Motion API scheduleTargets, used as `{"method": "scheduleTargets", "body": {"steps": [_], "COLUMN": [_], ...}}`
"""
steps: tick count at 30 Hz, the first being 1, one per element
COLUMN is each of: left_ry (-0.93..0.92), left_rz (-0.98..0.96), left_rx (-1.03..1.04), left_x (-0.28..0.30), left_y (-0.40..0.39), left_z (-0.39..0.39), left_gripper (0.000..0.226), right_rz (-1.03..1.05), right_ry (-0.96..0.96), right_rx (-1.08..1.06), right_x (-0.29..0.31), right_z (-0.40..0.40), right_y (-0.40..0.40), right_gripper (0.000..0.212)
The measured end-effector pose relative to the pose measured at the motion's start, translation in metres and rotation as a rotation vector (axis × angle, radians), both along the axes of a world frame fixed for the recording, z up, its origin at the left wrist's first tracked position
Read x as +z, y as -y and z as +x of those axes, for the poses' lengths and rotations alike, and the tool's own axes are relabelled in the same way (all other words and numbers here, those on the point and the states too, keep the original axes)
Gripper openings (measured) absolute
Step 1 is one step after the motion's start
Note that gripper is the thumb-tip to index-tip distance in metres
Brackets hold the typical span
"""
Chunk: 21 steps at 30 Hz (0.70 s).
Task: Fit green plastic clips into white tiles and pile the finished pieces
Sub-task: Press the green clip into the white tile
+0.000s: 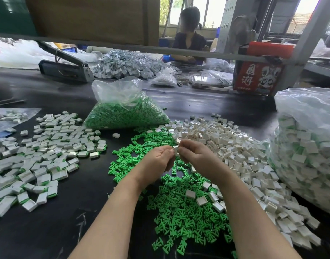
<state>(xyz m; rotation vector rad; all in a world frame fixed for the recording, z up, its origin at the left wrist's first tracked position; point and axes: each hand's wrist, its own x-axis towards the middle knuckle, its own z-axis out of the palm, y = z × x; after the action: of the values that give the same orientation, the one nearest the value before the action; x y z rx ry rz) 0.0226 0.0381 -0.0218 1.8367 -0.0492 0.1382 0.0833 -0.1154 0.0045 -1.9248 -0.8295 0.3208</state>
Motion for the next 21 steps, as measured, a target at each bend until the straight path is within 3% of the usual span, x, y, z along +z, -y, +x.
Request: {"method": "scheduleTargets", "body": {"steps": [6, 16, 21], "left_ry": [0.003, -0.011, -0.004], "left_rz": [0.008, -0.051, -0.016], "left_rx": [-0.044, -0.015, -0.008], "left_x": [0.002, -0.001, -0.002], "left_y": [-0.003, -0.001, 0.001], "left_z": [-0.002, 0.001, 0.000], "left_gripper": [0.032, 0.031, 0.033], "right_rz": [-0.037, -0.005, -0.107], "right_ry": [0.000, 0.008, 0.064], "right_rx": [0.050, -0.048, -0.073], "right_x": [0.001, -0.007, -0.009], "right_z": [0.001, 0.001, 0.004], "right_y": [0.005, -0.005, -0.005], "right_gripper": [0.019, 0.022, 0.026]}}
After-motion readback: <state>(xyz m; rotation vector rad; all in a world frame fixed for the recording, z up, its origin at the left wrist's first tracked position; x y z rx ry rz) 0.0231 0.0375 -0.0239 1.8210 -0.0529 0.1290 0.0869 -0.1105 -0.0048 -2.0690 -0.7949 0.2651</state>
